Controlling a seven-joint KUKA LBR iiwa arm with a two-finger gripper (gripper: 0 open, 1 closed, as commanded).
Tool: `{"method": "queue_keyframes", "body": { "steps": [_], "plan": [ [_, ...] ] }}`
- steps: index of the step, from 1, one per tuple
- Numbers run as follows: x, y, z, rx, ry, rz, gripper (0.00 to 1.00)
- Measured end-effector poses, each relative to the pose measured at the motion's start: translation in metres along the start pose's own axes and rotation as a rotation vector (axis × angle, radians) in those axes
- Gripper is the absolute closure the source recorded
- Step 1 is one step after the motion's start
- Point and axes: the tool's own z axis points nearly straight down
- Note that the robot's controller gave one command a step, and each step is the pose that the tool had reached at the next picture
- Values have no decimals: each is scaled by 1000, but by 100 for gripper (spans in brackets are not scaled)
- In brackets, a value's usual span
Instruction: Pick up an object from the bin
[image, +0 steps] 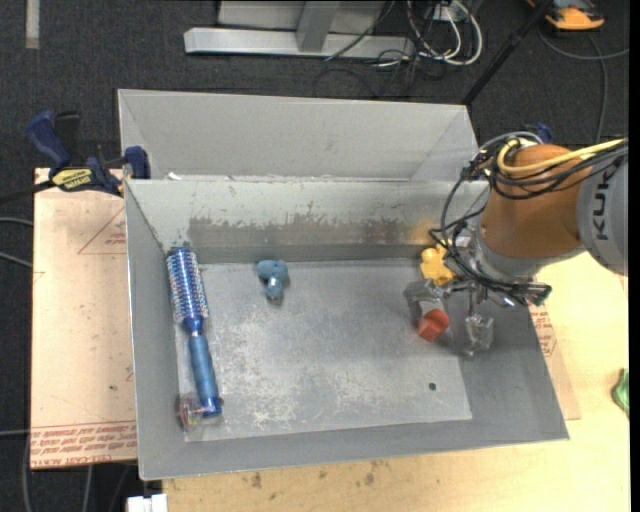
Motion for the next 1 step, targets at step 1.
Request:
{"method": "queue_keyframes", "body": {
  "steps": [1],
  "plan": [
    [0, -1, -1, 3, -1, 2, 100]
  ]
}}
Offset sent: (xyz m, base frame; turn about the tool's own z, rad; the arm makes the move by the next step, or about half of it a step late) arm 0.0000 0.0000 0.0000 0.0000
